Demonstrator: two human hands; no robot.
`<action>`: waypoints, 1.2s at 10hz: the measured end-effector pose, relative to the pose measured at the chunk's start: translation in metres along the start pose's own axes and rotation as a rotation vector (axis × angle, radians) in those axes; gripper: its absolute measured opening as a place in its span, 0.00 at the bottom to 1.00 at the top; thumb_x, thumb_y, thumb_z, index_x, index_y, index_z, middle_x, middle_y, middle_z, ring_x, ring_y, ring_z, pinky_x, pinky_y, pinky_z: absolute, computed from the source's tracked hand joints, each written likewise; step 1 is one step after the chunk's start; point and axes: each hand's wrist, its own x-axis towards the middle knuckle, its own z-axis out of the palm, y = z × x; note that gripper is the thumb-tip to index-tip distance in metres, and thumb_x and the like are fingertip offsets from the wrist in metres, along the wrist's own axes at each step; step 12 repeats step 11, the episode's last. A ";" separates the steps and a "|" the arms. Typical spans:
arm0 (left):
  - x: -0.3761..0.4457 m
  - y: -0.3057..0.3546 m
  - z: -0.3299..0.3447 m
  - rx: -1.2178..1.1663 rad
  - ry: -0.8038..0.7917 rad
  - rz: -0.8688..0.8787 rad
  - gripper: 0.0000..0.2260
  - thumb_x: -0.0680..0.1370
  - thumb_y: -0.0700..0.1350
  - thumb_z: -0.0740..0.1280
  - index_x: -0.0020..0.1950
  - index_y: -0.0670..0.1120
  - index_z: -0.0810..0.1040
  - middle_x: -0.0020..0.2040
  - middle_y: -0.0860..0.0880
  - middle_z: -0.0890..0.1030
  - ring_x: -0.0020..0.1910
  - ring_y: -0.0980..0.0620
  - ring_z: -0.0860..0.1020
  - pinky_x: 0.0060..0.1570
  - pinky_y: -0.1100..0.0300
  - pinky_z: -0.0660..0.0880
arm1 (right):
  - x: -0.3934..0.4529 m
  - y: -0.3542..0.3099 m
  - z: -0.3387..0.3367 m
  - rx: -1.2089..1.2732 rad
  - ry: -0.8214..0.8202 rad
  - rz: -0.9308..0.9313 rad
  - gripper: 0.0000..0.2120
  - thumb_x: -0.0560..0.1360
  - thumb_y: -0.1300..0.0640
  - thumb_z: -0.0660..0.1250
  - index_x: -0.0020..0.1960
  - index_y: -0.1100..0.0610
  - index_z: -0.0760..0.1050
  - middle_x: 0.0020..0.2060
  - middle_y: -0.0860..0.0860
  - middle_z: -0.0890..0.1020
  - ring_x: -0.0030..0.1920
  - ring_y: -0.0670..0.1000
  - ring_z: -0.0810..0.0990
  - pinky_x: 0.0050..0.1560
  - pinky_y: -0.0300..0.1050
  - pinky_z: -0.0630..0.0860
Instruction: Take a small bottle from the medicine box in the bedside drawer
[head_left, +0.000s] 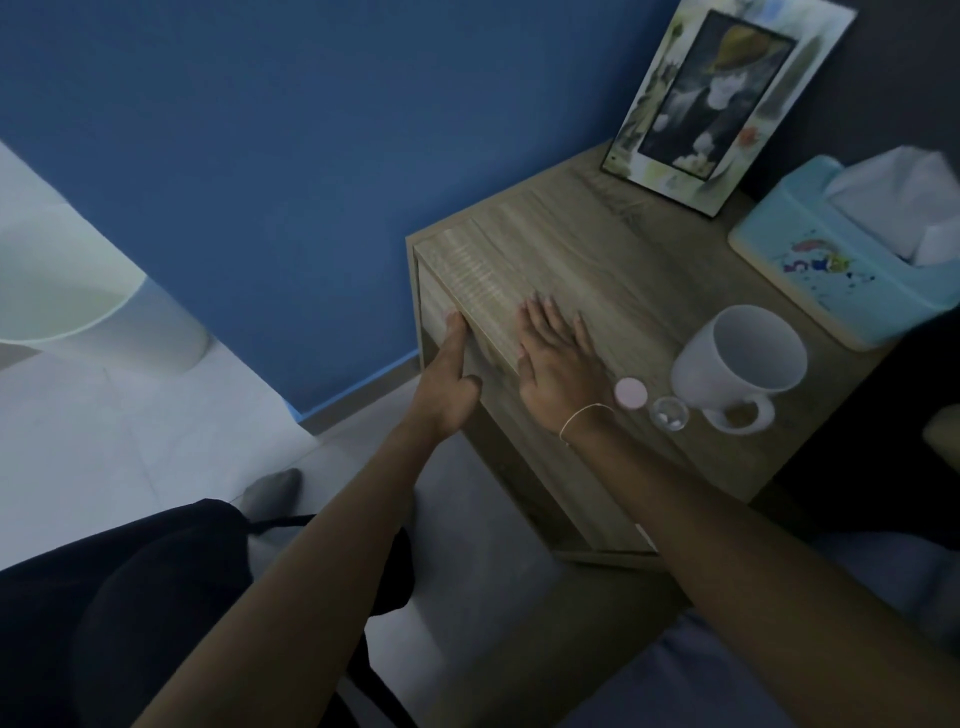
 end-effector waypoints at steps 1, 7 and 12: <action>0.001 -0.003 0.002 -0.003 -0.003 0.011 0.38 0.72 0.33 0.57 0.78 0.47 0.42 0.79 0.49 0.47 0.78 0.52 0.49 0.74 0.60 0.49 | 0.000 0.000 0.000 0.009 0.002 0.002 0.26 0.80 0.55 0.51 0.77 0.59 0.53 0.77 0.54 0.56 0.78 0.51 0.49 0.76 0.57 0.46; 0.020 0.016 -0.014 0.652 0.166 0.289 0.25 0.83 0.51 0.47 0.77 0.43 0.47 0.79 0.45 0.48 0.78 0.49 0.44 0.77 0.52 0.43 | 0.002 -0.002 0.006 0.001 0.057 0.077 0.25 0.81 0.55 0.49 0.75 0.65 0.55 0.76 0.61 0.59 0.77 0.56 0.52 0.77 0.54 0.47; -0.054 0.057 -0.098 0.826 0.163 0.196 0.25 0.83 0.50 0.47 0.77 0.40 0.47 0.79 0.43 0.48 0.78 0.47 0.47 0.77 0.52 0.45 | -0.001 -0.037 -0.038 -0.074 -0.195 0.110 0.27 0.82 0.52 0.46 0.76 0.66 0.50 0.77 0.60 0.56 0.77 0.57 0.50 0.76 0.54 0.46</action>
